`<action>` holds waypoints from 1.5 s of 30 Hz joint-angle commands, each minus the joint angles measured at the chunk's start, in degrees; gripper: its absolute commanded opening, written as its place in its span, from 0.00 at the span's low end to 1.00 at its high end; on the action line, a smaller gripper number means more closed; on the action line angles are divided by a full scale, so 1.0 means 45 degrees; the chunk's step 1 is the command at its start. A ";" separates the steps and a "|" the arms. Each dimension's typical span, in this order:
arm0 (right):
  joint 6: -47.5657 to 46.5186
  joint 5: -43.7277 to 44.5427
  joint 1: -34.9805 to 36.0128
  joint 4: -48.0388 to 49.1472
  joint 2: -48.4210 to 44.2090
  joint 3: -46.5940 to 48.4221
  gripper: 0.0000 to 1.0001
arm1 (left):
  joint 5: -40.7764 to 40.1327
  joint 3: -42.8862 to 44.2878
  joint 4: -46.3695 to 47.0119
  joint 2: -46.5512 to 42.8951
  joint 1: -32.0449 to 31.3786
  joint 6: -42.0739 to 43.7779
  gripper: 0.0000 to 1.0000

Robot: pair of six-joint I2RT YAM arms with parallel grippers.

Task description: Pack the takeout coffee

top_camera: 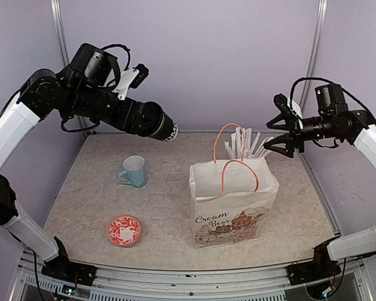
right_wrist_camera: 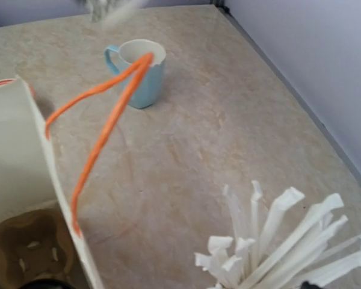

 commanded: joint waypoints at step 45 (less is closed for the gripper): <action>-0.1633 0.3197 0.3648 -0.0004 -0.1939 -0.6439 0.51 | 0.0467 0.2459 -0.2125 0.4035 -0.4608 -0.1299 0.65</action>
